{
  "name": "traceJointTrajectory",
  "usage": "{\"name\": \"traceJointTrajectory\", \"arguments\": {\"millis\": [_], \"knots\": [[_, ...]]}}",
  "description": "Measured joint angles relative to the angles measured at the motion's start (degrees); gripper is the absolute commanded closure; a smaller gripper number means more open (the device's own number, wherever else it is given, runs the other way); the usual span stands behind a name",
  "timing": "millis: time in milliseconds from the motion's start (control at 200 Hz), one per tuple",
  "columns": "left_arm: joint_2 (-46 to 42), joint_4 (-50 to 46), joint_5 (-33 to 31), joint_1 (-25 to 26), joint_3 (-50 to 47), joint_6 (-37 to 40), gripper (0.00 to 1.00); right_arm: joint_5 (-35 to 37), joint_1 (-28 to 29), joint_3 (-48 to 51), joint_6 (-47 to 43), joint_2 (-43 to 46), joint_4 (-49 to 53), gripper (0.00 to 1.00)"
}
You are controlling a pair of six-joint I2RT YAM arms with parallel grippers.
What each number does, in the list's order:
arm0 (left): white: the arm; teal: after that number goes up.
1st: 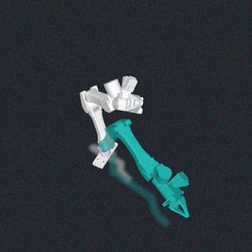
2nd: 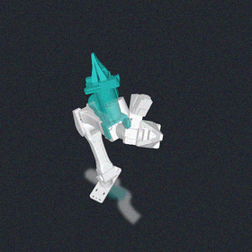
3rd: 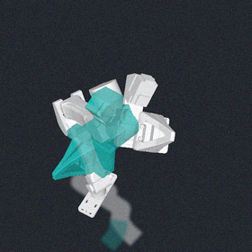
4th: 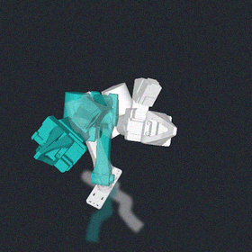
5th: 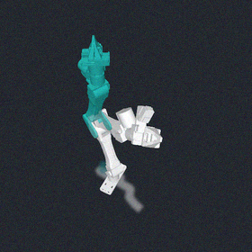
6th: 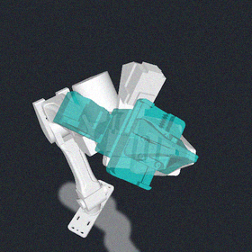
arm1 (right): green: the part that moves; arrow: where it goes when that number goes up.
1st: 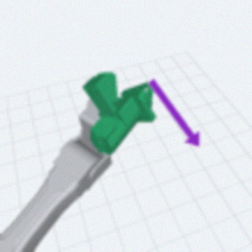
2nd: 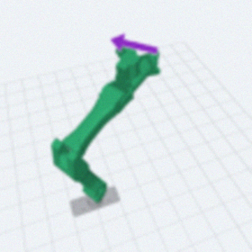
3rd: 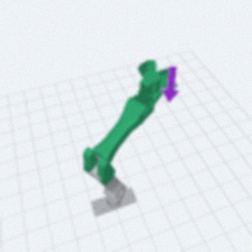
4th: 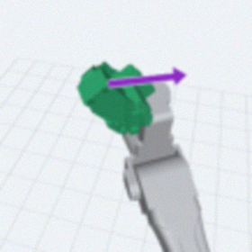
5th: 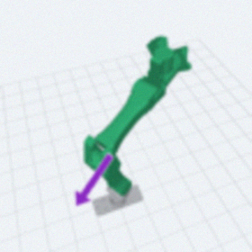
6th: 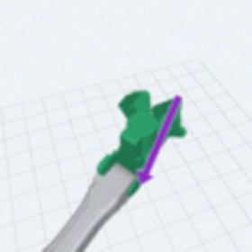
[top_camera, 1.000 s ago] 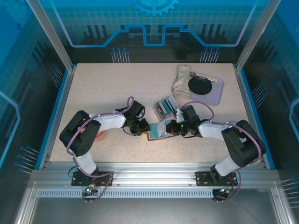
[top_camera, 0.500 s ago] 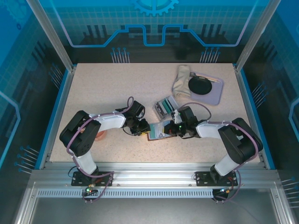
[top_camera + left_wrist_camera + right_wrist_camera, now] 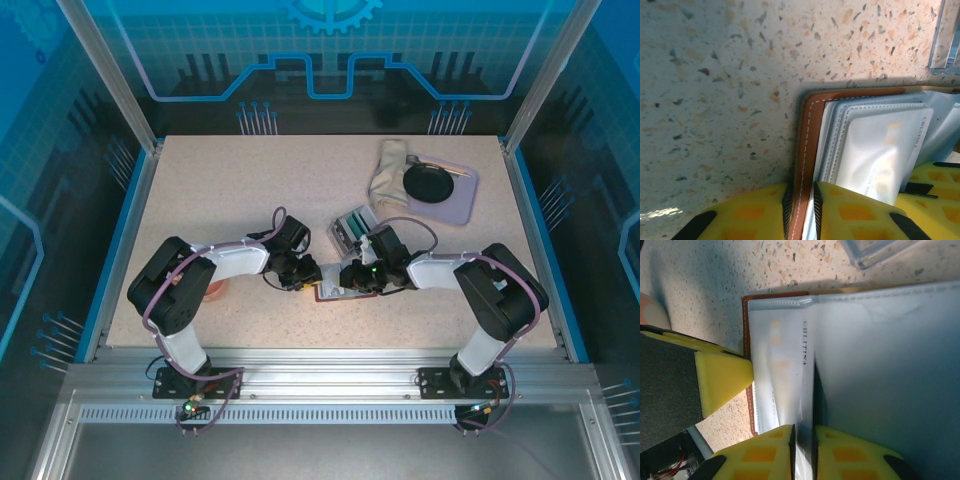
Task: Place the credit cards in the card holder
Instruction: Insert the credit card into the card slot.
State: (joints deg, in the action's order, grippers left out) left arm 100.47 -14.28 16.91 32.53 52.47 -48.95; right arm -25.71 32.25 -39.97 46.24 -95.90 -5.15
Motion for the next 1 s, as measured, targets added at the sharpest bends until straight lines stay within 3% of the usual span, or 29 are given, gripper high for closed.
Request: {"name": "traceJointTrajectory", "arguments": {"millis": [110,265,475,645,780,1000], "knots": [[0.0,0.0,0.0,0.0,0.0,0.0,0.78,0.4,-0.1,-0.3,-0.8,0.9,1.9,0.73],[0.0,0.0,0.0,0.0,0.0,0.0,0.78,0.7,-0.4,-1.0,-2.0,1.2,4.1,0.85],[0.1,0.0,0.0,0.0,0.0,0.0,0.78,0.0,-0.4,-2.1,-2.3,-0.2,4.8,0.88],[0.0,0.0,0.0,0.0,0.0,0.0,0.77,-0.2,-0.4,-3.3,-2.9,-0.3,6.8,0.80],[-0.4,0.0,-0.7,0.2,0.0,0.0,0.72,0.9,-0.9,-3.9,-5.2,3.5,11.2,0.59],[-3.3,-1.0,-5.1,0.6,0.0,0.0,0.58,9.0,-3.4,-15.6,-13.9,11.6,25.7,0.50]]}}
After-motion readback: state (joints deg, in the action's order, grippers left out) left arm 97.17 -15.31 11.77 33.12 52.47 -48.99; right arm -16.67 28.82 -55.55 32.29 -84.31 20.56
